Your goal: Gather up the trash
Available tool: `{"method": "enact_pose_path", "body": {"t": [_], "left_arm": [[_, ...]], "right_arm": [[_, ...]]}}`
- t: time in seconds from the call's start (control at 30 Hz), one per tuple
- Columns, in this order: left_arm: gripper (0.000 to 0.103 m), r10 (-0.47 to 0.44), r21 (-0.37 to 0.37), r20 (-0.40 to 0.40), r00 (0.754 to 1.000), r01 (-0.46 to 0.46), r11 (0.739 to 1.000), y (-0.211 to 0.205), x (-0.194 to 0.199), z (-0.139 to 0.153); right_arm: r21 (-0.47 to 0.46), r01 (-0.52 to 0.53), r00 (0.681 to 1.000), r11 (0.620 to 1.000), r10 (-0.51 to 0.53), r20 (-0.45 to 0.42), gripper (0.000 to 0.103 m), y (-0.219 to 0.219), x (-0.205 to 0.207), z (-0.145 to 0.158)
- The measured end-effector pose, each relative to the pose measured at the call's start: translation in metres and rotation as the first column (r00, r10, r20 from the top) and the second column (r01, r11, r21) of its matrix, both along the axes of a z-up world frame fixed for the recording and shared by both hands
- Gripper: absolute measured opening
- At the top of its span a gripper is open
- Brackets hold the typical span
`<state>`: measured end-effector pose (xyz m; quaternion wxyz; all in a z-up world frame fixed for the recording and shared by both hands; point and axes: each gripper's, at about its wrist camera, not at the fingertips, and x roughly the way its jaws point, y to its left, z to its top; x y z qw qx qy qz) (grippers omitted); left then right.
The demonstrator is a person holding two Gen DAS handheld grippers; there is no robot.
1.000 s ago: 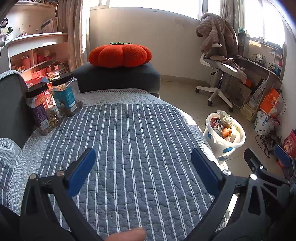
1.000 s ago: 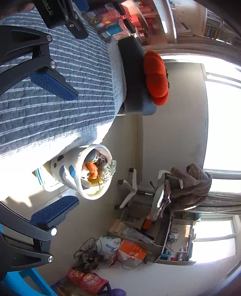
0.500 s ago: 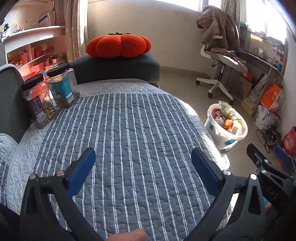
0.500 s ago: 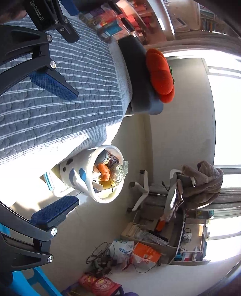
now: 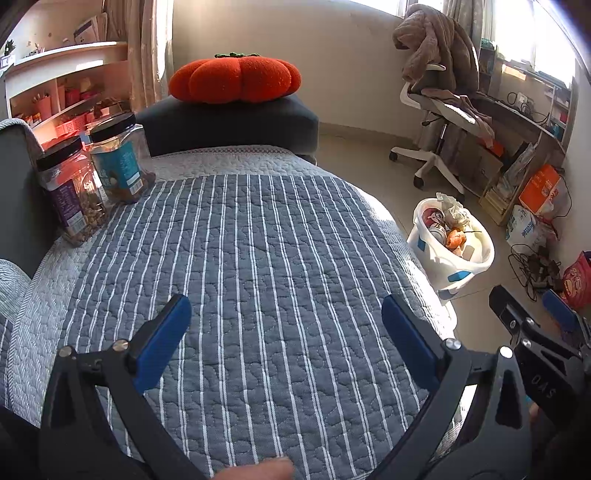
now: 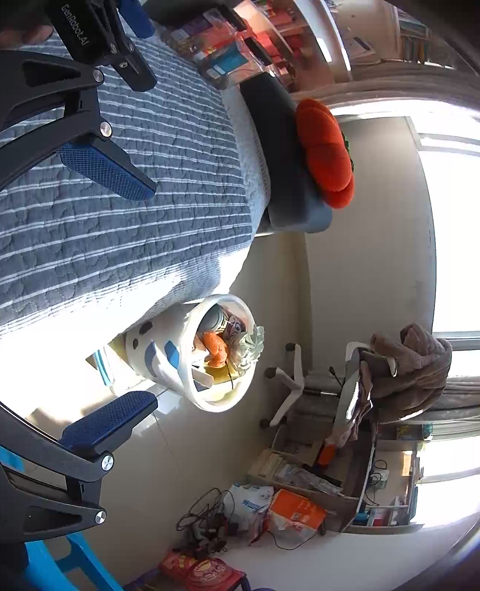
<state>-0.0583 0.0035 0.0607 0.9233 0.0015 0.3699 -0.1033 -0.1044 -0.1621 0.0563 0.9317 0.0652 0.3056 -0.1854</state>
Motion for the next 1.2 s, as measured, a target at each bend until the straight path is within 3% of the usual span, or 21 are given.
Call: {"method": "enact_pose_path", "body": {"t": [1.2], "left_arm": [[0.102,-0.003,0.060,-0.004,1.000,0.003,0.998,-0.0059,0.0009,-0.0067]], "right_arm": [[0.052,-0.004,0.999,0.999,0.006,-0.031,0.103,-0.0024,0.0057,-0.0070]]}}
